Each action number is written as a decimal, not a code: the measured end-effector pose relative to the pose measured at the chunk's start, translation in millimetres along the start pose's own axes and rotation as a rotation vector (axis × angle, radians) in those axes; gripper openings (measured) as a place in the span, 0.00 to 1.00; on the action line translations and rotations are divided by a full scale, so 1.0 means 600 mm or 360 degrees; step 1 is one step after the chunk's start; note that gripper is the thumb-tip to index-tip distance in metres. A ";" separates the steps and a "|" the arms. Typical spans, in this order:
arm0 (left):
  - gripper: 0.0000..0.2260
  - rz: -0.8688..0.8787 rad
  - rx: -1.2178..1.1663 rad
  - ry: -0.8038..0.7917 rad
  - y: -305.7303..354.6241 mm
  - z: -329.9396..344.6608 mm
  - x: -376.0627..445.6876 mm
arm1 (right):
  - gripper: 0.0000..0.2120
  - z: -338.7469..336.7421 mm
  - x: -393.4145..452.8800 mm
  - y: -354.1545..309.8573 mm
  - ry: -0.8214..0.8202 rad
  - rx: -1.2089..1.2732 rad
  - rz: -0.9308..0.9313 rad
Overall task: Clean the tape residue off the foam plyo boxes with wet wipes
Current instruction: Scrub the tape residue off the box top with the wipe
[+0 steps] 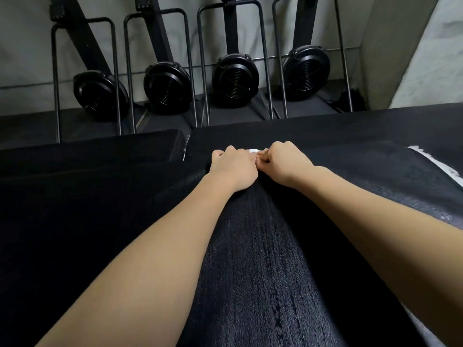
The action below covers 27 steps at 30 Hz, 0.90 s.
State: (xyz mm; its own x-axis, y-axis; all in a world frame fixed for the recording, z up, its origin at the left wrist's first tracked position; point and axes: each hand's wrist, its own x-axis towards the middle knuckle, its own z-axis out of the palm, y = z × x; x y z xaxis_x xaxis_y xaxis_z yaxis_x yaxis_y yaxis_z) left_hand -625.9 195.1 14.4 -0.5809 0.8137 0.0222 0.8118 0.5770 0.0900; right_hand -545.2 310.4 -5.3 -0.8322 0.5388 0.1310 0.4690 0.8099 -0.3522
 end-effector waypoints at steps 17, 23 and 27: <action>0.16 0.0170 0.0000 0.0078 0.029 -0.010 -0.134 | 0.21 -0.031 -0.156 -0.023 0.0003 -0.0462 -0.0272; 0.14 0.0134 -0.0043 0.0012 0.066 -0.008 -0.053 | 0.20 -0.045 -0.092 0.027 0.0054 -0.0410 -0.0127; 0.12 0.0075 -0.0036 -0.0014 0.091 -0.007 0.008 | 0.17 -0.056 -0.050 0.058 0.0076 -0.0255 0.0022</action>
State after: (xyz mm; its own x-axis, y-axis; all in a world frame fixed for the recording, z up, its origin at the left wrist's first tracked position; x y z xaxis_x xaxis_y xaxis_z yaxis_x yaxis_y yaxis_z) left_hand -584.6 230.1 23.5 -0.5416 0.8404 0.0182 0.8364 0.5366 0.1115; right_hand -494.0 330.1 9.7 -0.8121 0.5574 0.1726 0.5245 0.8270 -0.2025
